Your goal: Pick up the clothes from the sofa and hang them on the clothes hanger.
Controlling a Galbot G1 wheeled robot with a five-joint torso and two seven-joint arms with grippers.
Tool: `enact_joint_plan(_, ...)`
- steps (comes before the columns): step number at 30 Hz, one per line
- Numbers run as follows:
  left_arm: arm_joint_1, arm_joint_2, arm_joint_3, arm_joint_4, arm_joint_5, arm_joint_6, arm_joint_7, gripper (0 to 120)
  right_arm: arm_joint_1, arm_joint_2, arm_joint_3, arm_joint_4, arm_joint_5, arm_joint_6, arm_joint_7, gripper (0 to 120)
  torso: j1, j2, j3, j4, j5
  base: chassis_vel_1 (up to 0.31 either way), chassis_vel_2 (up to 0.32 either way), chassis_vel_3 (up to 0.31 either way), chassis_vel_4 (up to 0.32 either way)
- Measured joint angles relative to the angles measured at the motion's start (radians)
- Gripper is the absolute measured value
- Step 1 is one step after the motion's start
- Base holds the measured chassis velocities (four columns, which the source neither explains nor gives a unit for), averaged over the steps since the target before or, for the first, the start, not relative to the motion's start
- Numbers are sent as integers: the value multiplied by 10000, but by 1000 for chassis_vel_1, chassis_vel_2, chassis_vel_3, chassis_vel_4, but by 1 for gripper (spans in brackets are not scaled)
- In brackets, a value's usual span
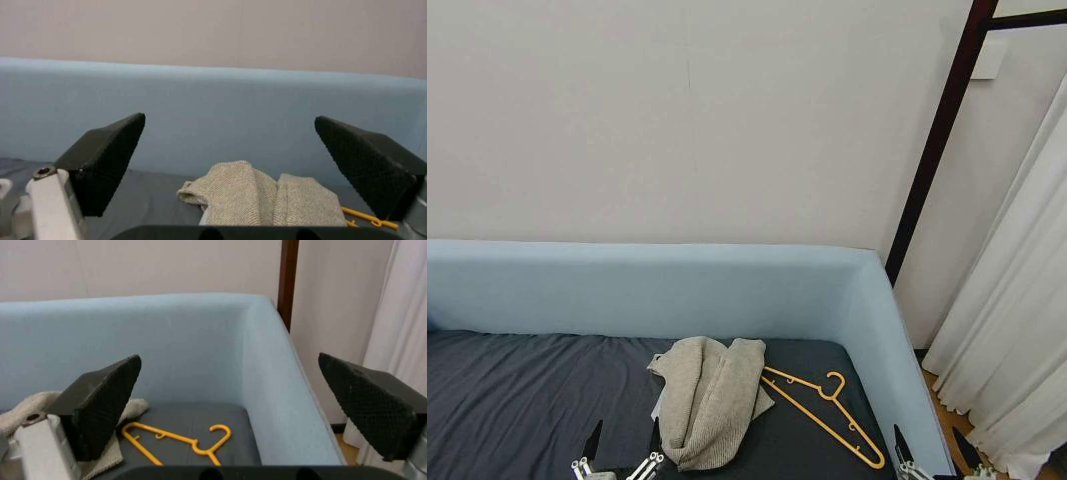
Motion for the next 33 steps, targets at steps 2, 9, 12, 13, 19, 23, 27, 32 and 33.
enact_joint_plan(2, 13, -53, -8, 19, 26, -5, 0, 100, 13, -93, -43, -9, 57, -61, 24, 100, 0, 0, 0, 0, 0, 0, 0, 0, 0)
enact_joint_plan(9, 49, -148, -26, 35, 89, -45, 1, 100, 61, -298, -92, -25, 231, -190, 95, 100, 0, 0, 0, 0, 0, 0, 0, 0, 0)
enact_joint_plan(12, 64, -171, -26, 35, 92, -56, 3, 100, 69, -350, -91, -16, 255, -235, 154, 100, 0, 0, 0, 0, 0, 0, 0, 0, 0)
enact_joint_plan(13, 75, -173, -26, 34, 93, -70, 5, 100, 69, -377, -91, -15, 257, -249, 172, 100, 0, 0, 0, 0, 0, 0, 0, 0, 0)
enact_joint_plan(19, 113, -94, -100, 147, 24, -159, 7, 100, 168, -859, -186, -29, 300, -430, 208, 100, 0, 0, 0, 2, 0, 0, 0, 0, 0)
enact_joint_plan(23, 64, 37, -73, 269, -85, -167, 4, 100, 187, -1107, -173, 3, 522, -615, 233, 100, 0, 0, 0, 1, 1, 0, 0, 0, 0)
enact_joint_plan(27, 43, 407, 13, 515, -398, -191, 42, 100, 633, -2282, -165, 232, 1873, -1735, 451, 100, 0, -1, 0, -1, -1, 0, 0, 0, 0)
enact_joint_plan(32, 266, 418, -134, 520, -436, -281, 46, 100, 1578, -3249, -538, 20, 2773, -2699, 514, 100, 0, -1, 0, 2, 1, 0, 0, 0, 0)
enact_joint_plan(33, 359, 411, -170, 518, -436, -332, 45, 100, 1934, -3577, -729, -145, 3008, -2908, 534, 100, 1, 0, 0, 0, 2, 0, 0, 0, 0)
